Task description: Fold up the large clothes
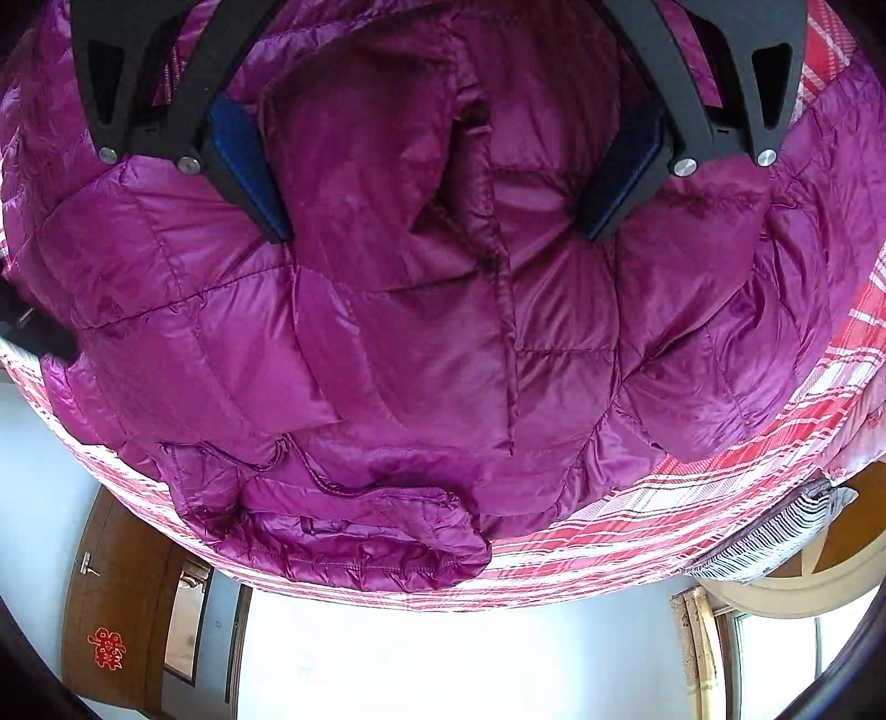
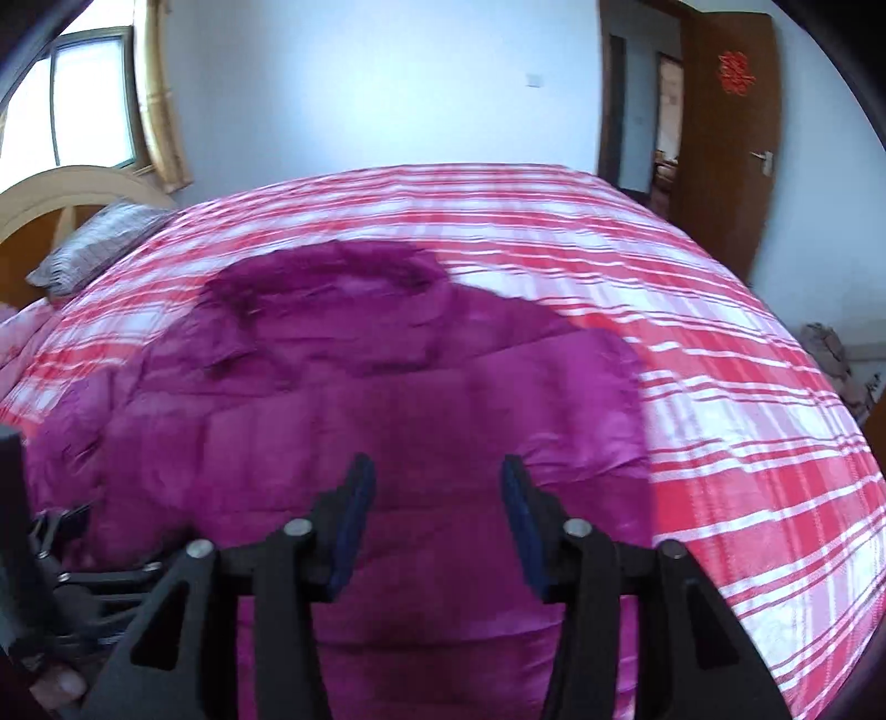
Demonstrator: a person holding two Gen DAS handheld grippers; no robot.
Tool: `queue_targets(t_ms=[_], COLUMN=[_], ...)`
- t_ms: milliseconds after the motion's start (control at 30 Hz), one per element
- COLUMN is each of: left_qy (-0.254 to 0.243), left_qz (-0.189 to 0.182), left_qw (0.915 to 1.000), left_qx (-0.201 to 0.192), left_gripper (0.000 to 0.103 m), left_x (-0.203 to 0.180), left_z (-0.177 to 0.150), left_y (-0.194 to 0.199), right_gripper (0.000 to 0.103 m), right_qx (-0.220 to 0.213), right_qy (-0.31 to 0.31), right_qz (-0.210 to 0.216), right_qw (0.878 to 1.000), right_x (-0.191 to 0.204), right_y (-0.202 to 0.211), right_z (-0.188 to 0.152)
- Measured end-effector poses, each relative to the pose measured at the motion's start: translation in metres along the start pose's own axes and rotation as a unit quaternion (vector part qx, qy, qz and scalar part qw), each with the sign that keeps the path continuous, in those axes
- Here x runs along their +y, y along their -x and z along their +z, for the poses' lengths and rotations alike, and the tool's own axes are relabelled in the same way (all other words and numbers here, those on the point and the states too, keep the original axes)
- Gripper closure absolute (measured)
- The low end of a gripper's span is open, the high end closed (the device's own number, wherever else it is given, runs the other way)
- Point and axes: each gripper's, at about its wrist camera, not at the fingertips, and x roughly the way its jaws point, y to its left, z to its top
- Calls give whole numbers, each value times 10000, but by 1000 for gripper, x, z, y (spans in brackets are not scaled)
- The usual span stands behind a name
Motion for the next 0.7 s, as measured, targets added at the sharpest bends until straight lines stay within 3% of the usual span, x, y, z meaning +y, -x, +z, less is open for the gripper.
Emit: queue_targets(t_ms=[133, 700], left_qy=[-12, -102], left_qz=[3, 136], left_qw=[10000, 9999], left_qx=[3, 7], left_gripper=[1, 1], left_x=[-2, -4], left_z=[0, 1], left_y=[0, 0], right_gripper=[48, 45], right_qx=[417, 459], right_qy=[-101, 437], right_qz=[-14, -663], right_qw=[9991, 9958], right_x=[1, 23], right_y=[-35, -48], right_z=[-23, -30])
